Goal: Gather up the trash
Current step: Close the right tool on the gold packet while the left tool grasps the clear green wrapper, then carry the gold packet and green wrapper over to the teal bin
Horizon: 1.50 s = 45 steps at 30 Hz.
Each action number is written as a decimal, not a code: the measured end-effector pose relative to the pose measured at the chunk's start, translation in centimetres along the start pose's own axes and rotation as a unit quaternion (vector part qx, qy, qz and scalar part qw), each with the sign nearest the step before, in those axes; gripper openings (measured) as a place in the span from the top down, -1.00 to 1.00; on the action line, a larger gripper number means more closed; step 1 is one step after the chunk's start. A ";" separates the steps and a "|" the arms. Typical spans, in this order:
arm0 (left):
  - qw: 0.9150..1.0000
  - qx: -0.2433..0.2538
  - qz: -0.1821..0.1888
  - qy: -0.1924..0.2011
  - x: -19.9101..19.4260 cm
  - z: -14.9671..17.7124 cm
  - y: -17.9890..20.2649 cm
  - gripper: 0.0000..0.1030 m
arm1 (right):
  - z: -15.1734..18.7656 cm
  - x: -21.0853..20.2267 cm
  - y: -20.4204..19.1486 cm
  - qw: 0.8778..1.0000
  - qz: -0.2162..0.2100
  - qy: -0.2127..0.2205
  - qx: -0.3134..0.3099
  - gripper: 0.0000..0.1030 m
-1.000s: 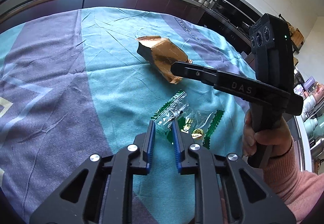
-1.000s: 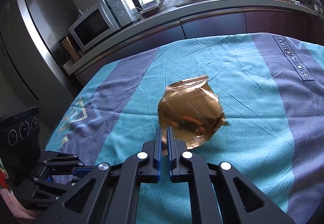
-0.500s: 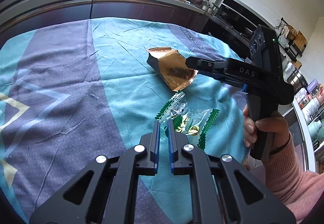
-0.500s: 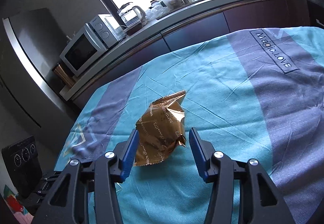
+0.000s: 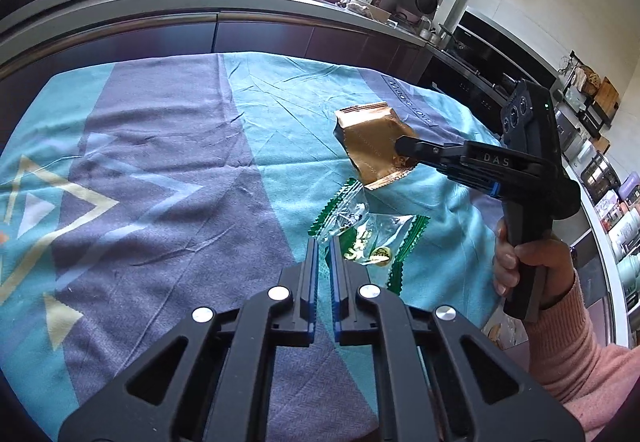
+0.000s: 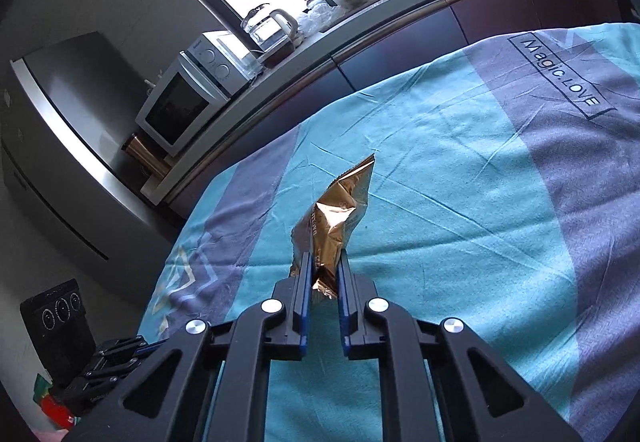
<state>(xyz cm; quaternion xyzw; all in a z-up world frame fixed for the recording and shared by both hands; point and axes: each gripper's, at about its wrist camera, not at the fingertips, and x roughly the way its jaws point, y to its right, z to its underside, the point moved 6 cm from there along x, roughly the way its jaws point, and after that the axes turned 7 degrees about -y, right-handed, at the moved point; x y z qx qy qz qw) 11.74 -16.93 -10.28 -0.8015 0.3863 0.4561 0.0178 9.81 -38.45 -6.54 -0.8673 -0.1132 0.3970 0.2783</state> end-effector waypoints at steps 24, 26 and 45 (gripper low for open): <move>0.995 -0.049 -0.069 0.048 -6.8 1.8 -5.9 0.92 | 2.7 0.7 -9.0 0.994 -0.074 -0.011 -0.083 0.80; 0.994 -0.054 -0.076 0.051 -7.3 2.0 -6.5 0.92 | 2.8 1.1 -9.7 0.993 -0.077 -0.015 -0.087 0.80; 0.984 -0.106 -0.116 0.080 -12.8 4.9 -11.7 0.92 | 3.9 4.8 -15.5 0.984 -0.110 -0.051 -0.132 0.80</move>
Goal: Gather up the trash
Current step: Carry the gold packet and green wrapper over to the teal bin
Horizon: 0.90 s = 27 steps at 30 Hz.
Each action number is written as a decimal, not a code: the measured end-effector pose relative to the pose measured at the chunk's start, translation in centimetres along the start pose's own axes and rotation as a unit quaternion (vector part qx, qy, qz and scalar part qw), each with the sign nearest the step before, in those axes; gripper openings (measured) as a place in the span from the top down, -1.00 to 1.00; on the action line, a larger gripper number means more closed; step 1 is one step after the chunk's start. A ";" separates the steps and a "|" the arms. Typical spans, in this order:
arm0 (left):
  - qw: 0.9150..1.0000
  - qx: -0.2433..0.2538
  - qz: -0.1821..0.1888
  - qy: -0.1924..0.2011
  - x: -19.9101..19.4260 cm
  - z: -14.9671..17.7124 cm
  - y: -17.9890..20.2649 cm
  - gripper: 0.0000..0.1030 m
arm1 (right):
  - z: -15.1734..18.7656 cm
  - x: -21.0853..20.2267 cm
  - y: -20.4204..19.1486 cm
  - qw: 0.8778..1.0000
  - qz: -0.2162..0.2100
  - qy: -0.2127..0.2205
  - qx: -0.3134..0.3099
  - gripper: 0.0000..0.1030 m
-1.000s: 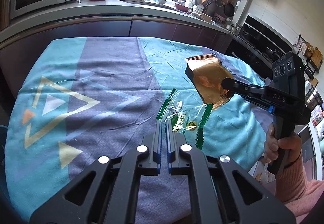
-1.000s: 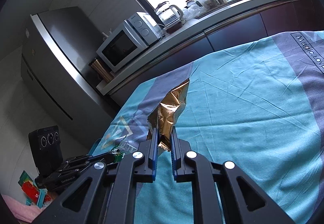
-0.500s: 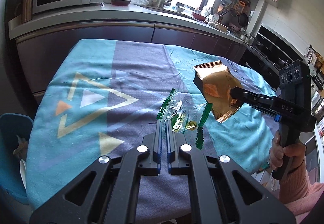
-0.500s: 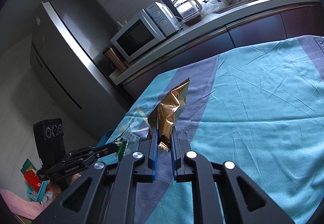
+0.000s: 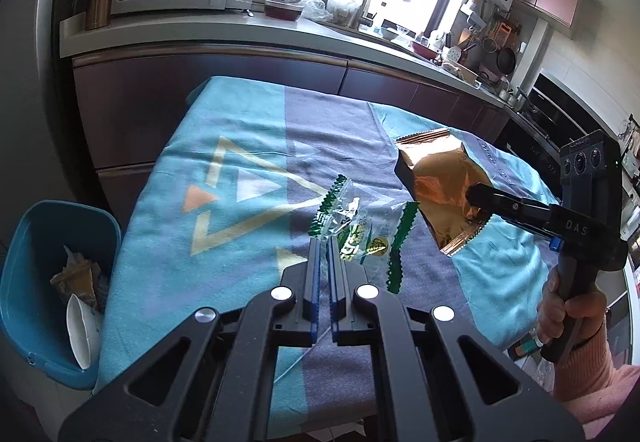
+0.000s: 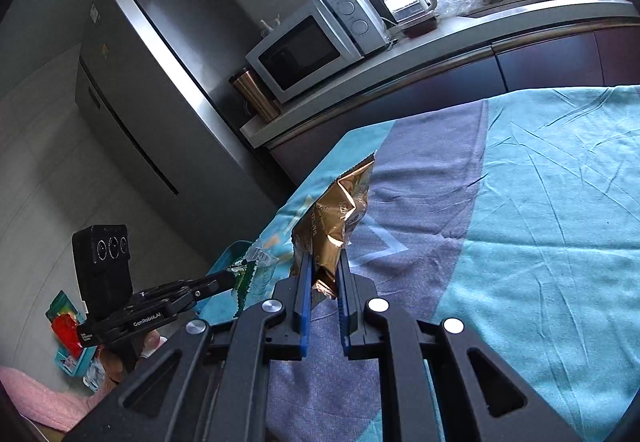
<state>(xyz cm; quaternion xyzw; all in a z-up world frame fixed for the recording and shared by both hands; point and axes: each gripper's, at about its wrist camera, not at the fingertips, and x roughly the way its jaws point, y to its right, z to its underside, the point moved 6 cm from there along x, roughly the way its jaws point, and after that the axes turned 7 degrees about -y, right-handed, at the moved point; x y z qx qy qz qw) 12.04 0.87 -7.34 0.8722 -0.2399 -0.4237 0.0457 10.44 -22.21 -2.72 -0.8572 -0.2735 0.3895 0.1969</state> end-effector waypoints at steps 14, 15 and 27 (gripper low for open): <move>0.999 -0.025 -0.026 0.016 -2.6 0.3 -3.5 0.92 | -0.7 3.6 -2.7 0.999 -0.025 -0.027 -0.026 0.80; 0.999 -0.027 -0.028 0.017 -2.8 0.3 -3.7 0.92 | -0.6 3.8 -2.8 0.999 -0.026 -0.028 -0.028 0.80; 0.997 -0.052 -0.049 0.033 -4.8 0.6 -6.7 0.92 | -0.7 6.5 -5.0 0.997 -0.047 -0.051 -0.046 0.80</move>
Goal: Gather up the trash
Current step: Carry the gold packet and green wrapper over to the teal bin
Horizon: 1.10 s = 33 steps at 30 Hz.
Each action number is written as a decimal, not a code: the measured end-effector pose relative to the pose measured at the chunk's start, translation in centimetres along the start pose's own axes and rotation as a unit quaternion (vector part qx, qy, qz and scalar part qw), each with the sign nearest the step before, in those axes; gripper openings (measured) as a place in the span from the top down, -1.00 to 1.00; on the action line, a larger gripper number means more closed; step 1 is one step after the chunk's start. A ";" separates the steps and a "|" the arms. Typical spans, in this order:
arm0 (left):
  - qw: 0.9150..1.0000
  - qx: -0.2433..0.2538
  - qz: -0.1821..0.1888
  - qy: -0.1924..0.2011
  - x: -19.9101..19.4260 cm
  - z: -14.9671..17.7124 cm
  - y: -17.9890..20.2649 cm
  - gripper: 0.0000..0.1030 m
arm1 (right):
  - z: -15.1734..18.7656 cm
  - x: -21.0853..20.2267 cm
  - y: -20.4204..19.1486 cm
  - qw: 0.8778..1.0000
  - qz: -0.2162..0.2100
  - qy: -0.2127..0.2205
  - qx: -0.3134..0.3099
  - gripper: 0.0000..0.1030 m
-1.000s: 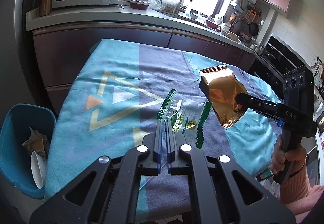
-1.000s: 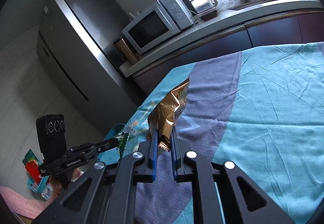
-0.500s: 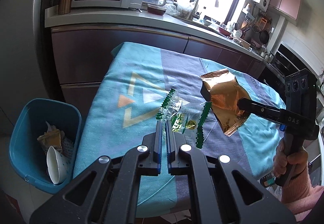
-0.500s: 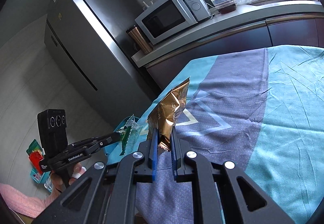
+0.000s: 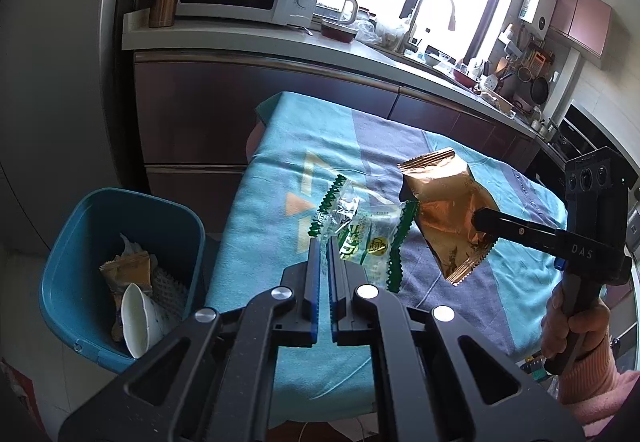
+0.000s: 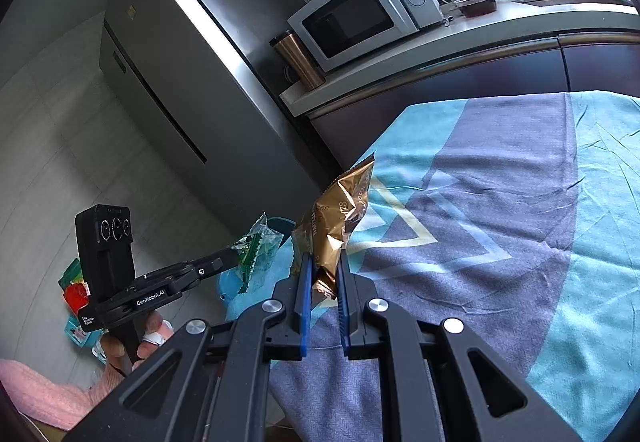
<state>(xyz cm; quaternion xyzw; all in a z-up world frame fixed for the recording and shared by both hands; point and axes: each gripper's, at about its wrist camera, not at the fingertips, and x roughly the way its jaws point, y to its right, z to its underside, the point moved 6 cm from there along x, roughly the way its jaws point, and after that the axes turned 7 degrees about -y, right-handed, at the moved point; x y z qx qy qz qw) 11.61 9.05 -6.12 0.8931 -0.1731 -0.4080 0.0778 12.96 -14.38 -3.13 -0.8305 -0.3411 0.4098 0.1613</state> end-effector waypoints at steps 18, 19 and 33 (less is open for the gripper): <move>0.998 -0.038 -0.044 0.026 -2.9 0.0 -5.2 0.92 | -0.7 4.8 -3.2 0.998 -0.039 -0.039 -0.030 0.80; 0.998 -0.040 -0.046 0.027 -3.0 0.0 -5.4 0.92 | -0.7 5.0 -3.4 0.998 -0.040 -0.040 -0.032 0.80; 0.995 -0.062 -0.070 0.040 -4.7 0.5 -8.9 0.98 | -1.1 8.4 -6.5 0.994 -0.060 -0.068 -0.057 0.80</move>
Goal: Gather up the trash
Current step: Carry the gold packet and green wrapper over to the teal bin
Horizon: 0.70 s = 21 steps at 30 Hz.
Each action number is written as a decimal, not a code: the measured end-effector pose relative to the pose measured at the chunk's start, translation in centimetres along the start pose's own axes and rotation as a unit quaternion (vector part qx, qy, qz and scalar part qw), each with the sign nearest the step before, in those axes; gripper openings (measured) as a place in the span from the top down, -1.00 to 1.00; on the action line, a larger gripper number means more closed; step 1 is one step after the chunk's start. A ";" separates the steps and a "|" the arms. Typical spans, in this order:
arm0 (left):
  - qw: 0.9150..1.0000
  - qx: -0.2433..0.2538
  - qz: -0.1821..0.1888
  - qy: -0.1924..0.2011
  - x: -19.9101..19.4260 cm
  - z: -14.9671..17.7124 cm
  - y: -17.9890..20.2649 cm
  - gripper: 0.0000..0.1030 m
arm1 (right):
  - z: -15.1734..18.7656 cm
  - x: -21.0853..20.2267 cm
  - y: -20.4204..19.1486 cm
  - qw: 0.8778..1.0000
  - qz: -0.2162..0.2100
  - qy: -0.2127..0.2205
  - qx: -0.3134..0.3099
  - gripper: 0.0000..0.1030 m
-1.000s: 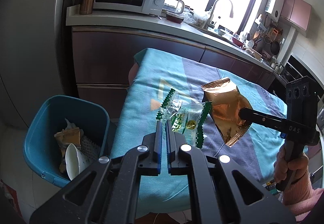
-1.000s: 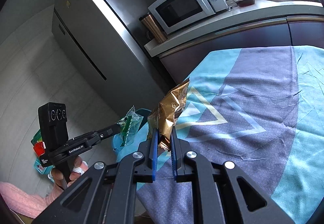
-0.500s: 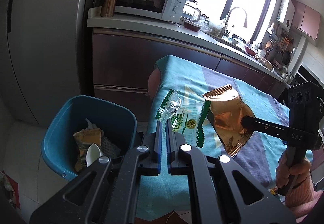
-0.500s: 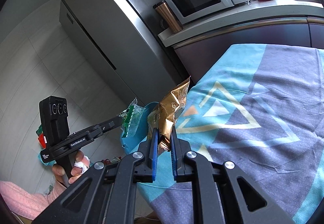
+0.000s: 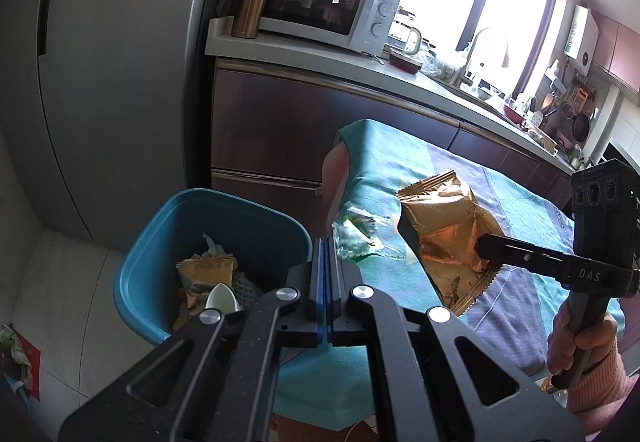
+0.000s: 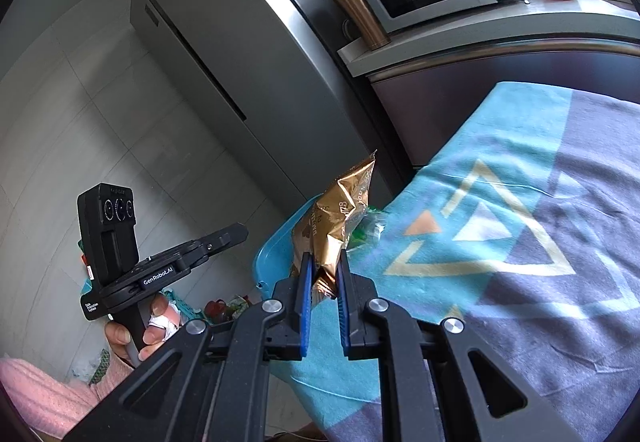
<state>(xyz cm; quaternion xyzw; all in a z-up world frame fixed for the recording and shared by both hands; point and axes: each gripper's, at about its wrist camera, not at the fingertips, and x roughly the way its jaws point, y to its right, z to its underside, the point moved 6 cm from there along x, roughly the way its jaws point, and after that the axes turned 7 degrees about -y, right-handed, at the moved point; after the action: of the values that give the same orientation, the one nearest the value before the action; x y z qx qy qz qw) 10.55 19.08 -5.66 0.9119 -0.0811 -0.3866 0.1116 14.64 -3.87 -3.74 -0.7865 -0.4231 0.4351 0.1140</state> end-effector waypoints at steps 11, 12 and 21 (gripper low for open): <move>1.000 -0.027 -0.004 -0.008 0.8 0.4 -2.9 0.98 | -0.4 2.6 -1.0 1.000 -0.008 -0.027 -0.006 0.80; 1.000 -0.028 -0.003 -0.011 1.1 0.4 -3.1 0.98 | -0.3 2.5 -1.0 1.000 -0.009 -0.028 -0.005 0.80; 0.999 -0.035 0.009 -0.026 3.2 1.2 -3.7 0.98 | -0.8 1.6 -0.8 1.000 -0.004 -0.019 0.004 0.80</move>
<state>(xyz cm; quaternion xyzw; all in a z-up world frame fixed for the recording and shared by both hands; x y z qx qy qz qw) 12.09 21.72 -9.62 0.8962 -0.0788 -0.4120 0.1446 15.26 -1.99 -3.81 -0.7761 -0.4263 0.4513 0.1107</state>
